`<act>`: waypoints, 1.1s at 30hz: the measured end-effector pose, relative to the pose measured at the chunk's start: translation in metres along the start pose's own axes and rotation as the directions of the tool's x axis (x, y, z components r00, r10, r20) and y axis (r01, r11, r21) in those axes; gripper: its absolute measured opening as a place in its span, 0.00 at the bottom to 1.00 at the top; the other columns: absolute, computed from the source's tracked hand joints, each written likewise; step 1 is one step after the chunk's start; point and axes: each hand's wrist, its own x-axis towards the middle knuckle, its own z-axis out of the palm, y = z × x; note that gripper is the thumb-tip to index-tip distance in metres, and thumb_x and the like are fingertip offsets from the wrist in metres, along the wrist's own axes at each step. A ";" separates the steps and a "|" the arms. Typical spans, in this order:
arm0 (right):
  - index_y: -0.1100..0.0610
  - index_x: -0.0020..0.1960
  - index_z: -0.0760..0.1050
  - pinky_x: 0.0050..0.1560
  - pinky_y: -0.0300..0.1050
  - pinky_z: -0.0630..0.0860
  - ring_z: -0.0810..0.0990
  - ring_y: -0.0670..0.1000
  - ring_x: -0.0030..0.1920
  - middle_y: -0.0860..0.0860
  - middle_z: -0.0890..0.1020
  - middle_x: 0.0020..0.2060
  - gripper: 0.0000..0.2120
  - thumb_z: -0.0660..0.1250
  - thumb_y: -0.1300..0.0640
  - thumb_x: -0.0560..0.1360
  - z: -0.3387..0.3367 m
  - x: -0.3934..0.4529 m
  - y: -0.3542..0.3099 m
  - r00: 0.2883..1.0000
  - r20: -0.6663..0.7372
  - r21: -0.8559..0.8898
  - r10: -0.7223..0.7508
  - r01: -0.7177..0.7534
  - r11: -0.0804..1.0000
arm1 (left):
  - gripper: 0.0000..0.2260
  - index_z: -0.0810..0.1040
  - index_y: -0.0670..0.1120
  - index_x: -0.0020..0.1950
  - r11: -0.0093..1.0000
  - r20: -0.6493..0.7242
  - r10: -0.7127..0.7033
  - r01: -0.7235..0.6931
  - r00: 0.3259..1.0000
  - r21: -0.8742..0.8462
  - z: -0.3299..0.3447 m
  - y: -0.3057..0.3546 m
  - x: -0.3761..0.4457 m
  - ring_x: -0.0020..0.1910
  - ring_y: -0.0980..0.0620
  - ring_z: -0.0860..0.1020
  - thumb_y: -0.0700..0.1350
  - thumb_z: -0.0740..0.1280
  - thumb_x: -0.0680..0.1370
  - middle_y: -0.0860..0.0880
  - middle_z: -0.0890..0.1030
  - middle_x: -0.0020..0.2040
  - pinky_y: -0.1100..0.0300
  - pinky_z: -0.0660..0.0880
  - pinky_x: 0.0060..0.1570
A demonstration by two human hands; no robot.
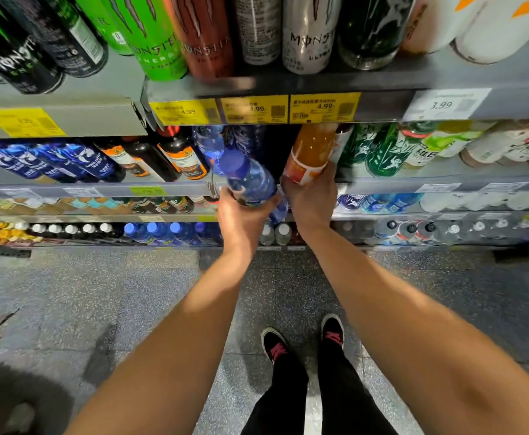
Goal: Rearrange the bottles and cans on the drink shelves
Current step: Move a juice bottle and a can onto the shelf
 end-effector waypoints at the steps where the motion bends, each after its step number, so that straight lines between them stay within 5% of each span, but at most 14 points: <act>1: 0.56 0.67 0.67 0.48 0.47 0.76 0.81 0.57 0.52 0.53 0.82 0.54 0.36 0.79 0.54 0.63 -0.007 -0.005 0.003 1.000 0.007 0.014 0.013 -0.014 1.000 | 0.28 0.79 0.42 0.59 1.000 -0.012 0.011 -0.011 1.000 0.004 0.005 0.002 -0.004 0.44 0.55 0.82 0.47 0.83 0.62 0.52 0.84 0.47 0.70 0.77 0.42; 5: 0.50 0.62 0.67 0.44 0.39 0.74 0.78 0.45 0.42 0.43 0.78 0.45 0.31 0.78 0.56 0.65 -0.042 -0.023 0.015 0.997 0.032 0.062 0.064 -0.066 0.996 | 0.20 0.79 0.50 0.50 0.997 -0.070 0.037 -0.041 0.997 -0.069 0.030 0.013 -0.014 0.34 0.62 0.78 0.45 0.81 0.61 0.57 0.83 0.39 0.69 0.72 0.35; 8: 0.48 0.63 0.67 0.39 0.22 0.69 0.77 0.28 0.41 0.37 0.79 0.46 0.31 0.80 0.55 0.66 -0.066 -0.031 0.031 0.990 0.091 0.104 0.112 -0.121 0.987 | 0.22 0.81 0.47 0.54 0.984 -0.117 0.012 -0.033 0.993 -0.178 0.052 0.024 -0.014 0.39 0.57 0.80 0.42 0.81 0.61 0.52 0.84 0.44 0.67 0.76 0.40; 11: 0.49 0.66 0.68 0.49 0.32 0.75 0.81 0.37 0.47 0.43 0.82 0.51 0.34 0.81 0.55 0.66 -0.084 -0.034 0.042 0.985 0.120 0.101 0.125 -0.137 0.985 | 0.30 0.76 0.45 0.66 0.981 -0.159 -0.027 -0.005 0.987 -0.194 0.071 0.034 -0.011 0.50 0.56 0.79 0.42 0.81 0.65 0.53 0.81 0.53 0.75 0.71 0.46; 13: 0.50 0.65 0.69 0.55 0.44 0.77 0.82 0.47 0.49 0.45 0.82 0.52 0.34 0.82 0.54 0.65 -0.093 -0.035 0.047 0.986 0.116 0.092 0.121 -0.131 0.987 | 0.30 0.77 0.44 0.66 0.978 -0.208 -0.020 -0.024 0.978 -0.208 0.083 0.035 -0.009 0.53 0.55 0.80 0.44 0.81 0.65 0.52 0.81 0.54 0.69 0.76 0.52; 17: 0.49 0.63 0.70 0.57 0.54 0.80 0.82 0.49 0.51 0.47 0.82 0.53 0.35 0.83 0.51 0.62 -0.105 -0.038 0.058 0.988 0.136 0.084 0.077 -0.089 0.992 | 0.31 0.79 0.44 0.64 0.966 -0.309 -0.069 -0.014 0.949 -0.257 0.098 0.039 -0.007 0.54 0.50 0.82 0.47 0.82 0.64 0.48 0.84 0.55 0.56 0.78 0.57; 22: 0.49 0.66 0.69 0.57 0.53 0.80 0.82 0.48 0.53 0.46 0.81 0.55 0.37 0.83 0.48 0.61 -0.116 -0.038 0.065 0.985 0.163 0.075 0.062 -0.075 0.994 | 0.28 0.75 0.42 0.60 0.916 -0.336 -0.068 -0.075 0.939 -0.394 0.110 0.043 0.005 0.50 0.49 0.82 0.38 0.83 0.64 0.45 0.83 0.54 0.64 0.78 0.54; 26: 0.51 0.65 0.70 0.56 0.52 0.81 0.82 0.45 0.51 0.46 0.82 0.53 0.35 0.82 0.51 0.63 -0.124 -0.030 0.067 0.981 0.182 0.060 0.065 -0.077 0.995 | 0.27 0.75 0.55 0.57 0.914 -0.338 0.081 -0.205 0.938 -0.350 0.116 0.028 0.019 0.51 0.45 0.80 0.39 0.81 0.63 0.48 0.82 0.52 0.41 0.78 0.58; 28: 0.51 0.66 0.70 0.55 0.51 0.80 0.82 0.47 0.51 0.46 0.82 0.54 0.36 0.82 0.50 0.63 -0.128 -0.026 0.069 0.981 0.186 0.049 0.054 -0.064 0.997 | 0.25 0.75 0.58 0.55 0.935 -0.351 0.115 -0.221 0.929 -0.279 0.121 0.026 0.029 0.51 0.44 0.81 0.42 0.81 0.63 0.46 0.82 0.52 0.39 0.78 0.57; 33: 0.51 0.67 0.69 0.54 0.46 0.80 0.83 0.46 0.51 0.46 0.82 0.54 0.38 0.83 0.49 0.63 -0.135 -0.023 0.075 0.981 0.191 0.043 0.043 -0.052 0.998 | 0.25 0.77 0.41 0.58 0.984 -0.367 0.103 -0.148 0.925 -0.095 0.130 0.042 0.038 0.52 0.46 0.79 0.46 0.81 0.65 0.44 0.82 0.53 0.59 0.73 0.54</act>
